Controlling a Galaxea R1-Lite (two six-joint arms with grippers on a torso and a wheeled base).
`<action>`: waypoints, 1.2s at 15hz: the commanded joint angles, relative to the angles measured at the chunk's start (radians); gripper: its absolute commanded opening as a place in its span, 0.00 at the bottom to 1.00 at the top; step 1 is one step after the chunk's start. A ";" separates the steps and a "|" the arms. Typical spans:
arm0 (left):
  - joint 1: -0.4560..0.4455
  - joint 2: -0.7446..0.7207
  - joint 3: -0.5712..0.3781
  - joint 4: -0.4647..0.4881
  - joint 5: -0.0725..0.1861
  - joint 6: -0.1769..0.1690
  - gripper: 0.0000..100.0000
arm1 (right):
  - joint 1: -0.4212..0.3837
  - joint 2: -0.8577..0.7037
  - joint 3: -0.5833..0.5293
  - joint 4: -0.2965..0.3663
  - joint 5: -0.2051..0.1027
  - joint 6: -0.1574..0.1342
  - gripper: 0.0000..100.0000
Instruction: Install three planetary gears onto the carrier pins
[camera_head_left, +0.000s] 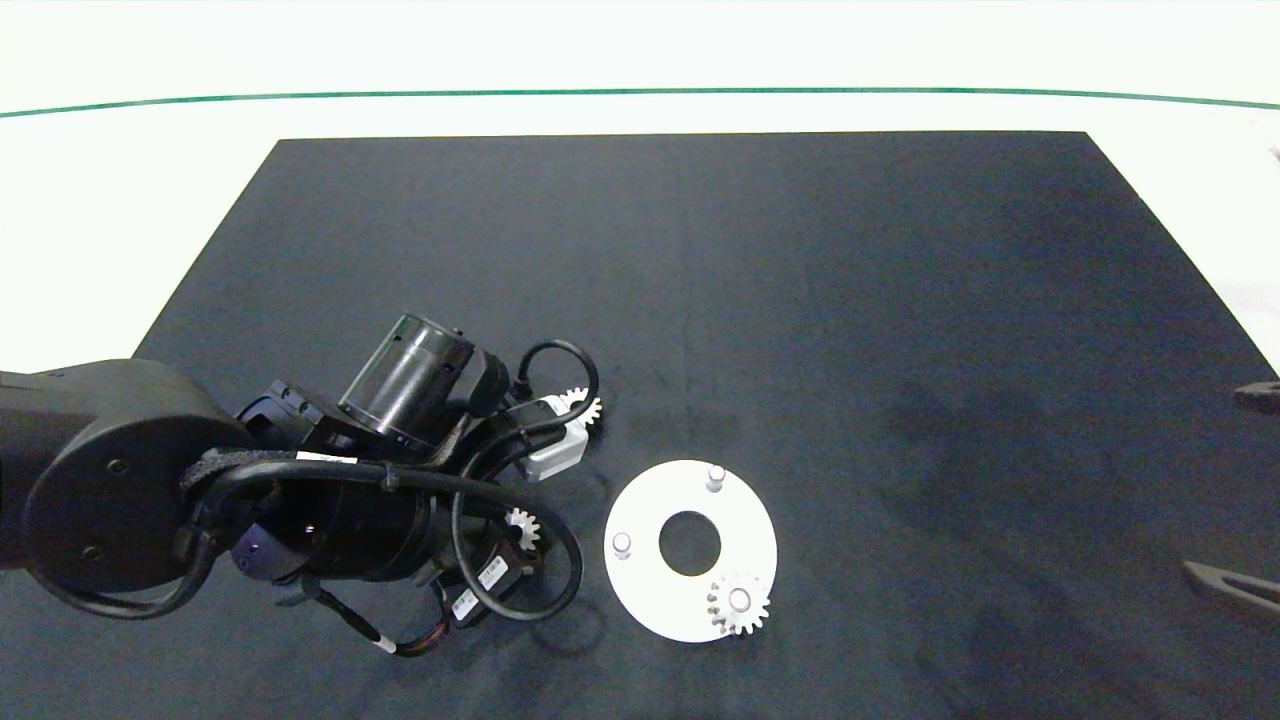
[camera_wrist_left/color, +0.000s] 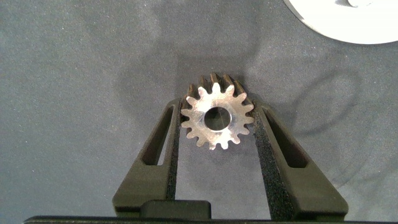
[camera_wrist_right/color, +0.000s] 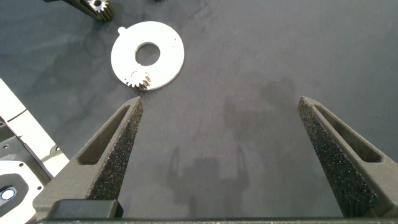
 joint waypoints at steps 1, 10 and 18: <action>0.001 -0.004 0.009 0.004 0.002 0.001 0.33 | 0.002 -0.003 0.000 0.001 0.001 -0.002 1.00; 0.003 -0.001 0.010 -0.022 0.002 0.001 0.24 | 0.002 -0.007 0.001 0.003 0.001 -0.004 1.00; 0.003 -0.056 0.018 -0.020 0.002 0.004 0.08 | 0.002 -0.010 0.001 0.003 0.001 -0.002 1.00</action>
